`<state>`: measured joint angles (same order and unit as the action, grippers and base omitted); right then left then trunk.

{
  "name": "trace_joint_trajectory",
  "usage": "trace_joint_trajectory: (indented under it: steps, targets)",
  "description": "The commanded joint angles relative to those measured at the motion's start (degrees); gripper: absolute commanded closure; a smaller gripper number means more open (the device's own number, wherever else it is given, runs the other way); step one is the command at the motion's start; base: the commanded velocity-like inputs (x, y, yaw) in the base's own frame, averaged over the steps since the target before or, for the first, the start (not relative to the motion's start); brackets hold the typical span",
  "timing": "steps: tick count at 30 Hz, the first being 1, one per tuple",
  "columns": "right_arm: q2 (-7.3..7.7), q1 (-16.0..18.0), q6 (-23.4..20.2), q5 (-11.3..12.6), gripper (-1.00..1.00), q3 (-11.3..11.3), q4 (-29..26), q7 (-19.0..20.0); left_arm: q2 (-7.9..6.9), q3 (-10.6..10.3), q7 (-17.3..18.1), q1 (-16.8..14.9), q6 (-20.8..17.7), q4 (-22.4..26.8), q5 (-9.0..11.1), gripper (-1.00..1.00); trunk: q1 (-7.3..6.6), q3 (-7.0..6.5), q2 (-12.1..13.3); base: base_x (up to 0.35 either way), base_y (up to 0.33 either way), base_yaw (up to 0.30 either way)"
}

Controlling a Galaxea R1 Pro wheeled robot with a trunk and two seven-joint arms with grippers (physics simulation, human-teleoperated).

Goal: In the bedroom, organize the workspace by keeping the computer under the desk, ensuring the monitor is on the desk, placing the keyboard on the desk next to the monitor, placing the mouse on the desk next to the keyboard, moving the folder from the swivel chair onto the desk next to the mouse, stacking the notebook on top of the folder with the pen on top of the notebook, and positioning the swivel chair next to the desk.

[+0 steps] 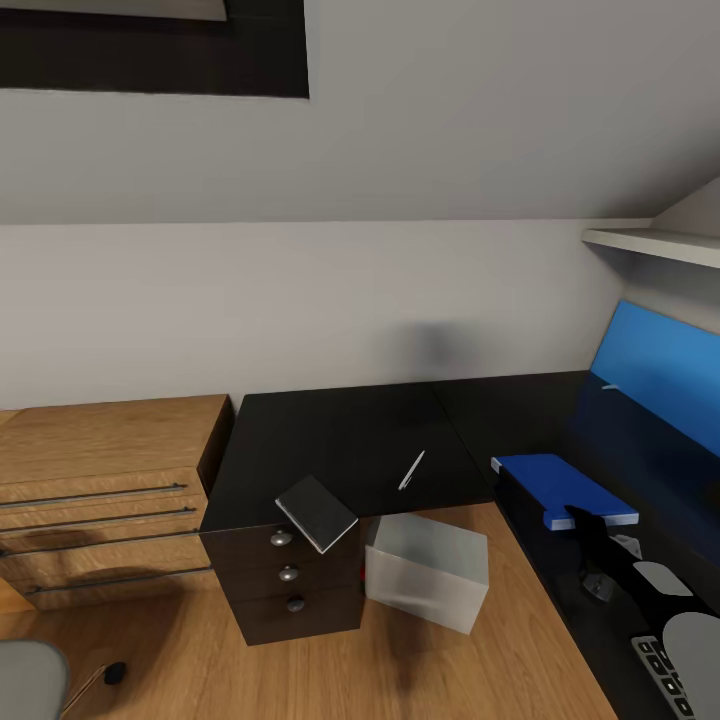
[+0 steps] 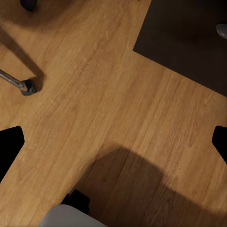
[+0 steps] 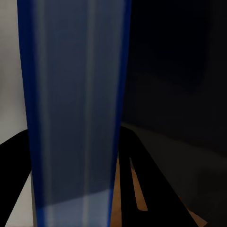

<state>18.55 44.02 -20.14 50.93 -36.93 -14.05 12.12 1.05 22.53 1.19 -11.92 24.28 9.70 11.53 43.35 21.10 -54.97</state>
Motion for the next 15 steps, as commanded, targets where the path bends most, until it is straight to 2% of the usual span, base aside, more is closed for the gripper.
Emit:
trace_joint_trajectory:
  steps: [1,3,4,15]
  targets:
    - [-0.01,0.0,-0.2,-1.1,1.0,0.4,0.2,-2.1,0.0,-0.2,0.1,0.0,0.2,0.0,0.6,-1.0,0.01,0.07,0.0,0.0,0.0,0.0]
    - [-0.01,0.0,-0.2,-1.1,1.0,0.4,0.2,-2.1,0.0,-0.2,0.1,0.0,0.2,0.0,0.6,-1.0,0.01,0.07,0.0,0.0,0.0,0.0]
    - [-0.01,0.0,-0.2,-1.1,-1.0,0.4,0.2,-2.1,0.0,-0.2,0.1,0.0,0.2,0.0,0.6,-1.0,0.01,0.07,0.0,0.0,0.0,0.0]
    - [-0.01,0.0,-0.2,-1.1,-1.0,0.4,0.2,-2.1,0.0,-0.2,0.1,0.0,0.2,0.0,0.6,-1.0,0.01,0.07,0.0,0.0,0.0,0.0]
